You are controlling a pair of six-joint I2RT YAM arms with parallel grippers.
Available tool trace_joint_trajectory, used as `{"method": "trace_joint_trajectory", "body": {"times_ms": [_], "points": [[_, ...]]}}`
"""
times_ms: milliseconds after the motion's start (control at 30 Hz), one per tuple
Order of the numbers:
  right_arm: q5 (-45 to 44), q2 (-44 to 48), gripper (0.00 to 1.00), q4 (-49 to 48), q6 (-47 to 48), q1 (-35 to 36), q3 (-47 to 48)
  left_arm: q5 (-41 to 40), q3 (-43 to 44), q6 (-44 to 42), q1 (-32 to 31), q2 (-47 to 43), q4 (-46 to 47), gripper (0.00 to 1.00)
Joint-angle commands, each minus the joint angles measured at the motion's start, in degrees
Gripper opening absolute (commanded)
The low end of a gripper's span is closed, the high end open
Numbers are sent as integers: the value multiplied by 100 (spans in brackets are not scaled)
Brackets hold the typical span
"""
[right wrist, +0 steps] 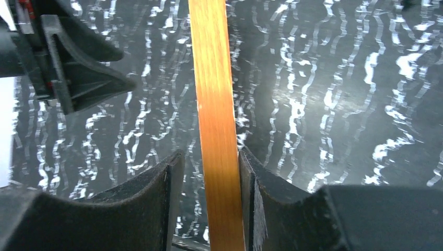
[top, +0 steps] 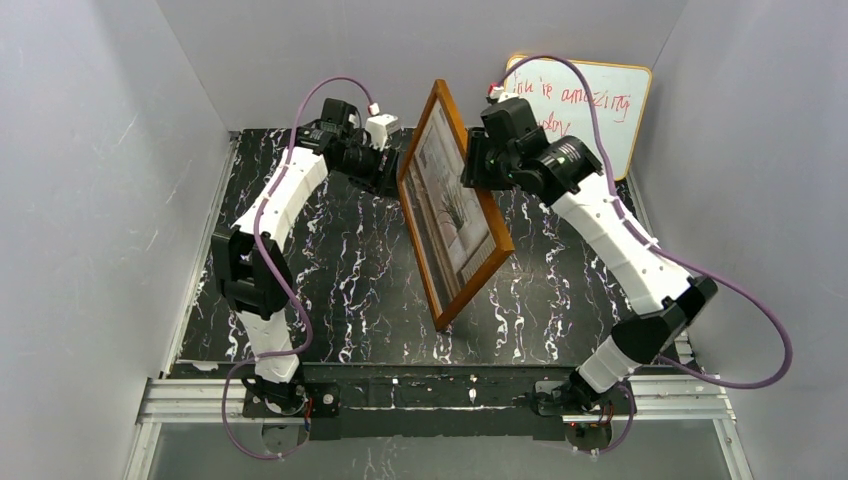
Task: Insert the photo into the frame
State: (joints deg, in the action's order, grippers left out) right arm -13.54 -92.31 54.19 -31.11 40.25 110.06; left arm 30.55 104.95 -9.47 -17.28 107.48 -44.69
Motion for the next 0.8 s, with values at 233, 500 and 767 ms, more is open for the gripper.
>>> {"method": "trace_joint_trajectory", "body": {"times_ms": [233,500,767], "points": [[-167,1067,40,-185,240,-395,-1520,63,-583,-593,173,-333,-328,59],[811,1811,33,-1240,-207,-850,-3114,-31,-1069,-1250,822,-99,-526,59],[1782,2146,32,-2497,-615,-1102,-4399,-389,-1784,-2069,1484,39,-530,59]]}}
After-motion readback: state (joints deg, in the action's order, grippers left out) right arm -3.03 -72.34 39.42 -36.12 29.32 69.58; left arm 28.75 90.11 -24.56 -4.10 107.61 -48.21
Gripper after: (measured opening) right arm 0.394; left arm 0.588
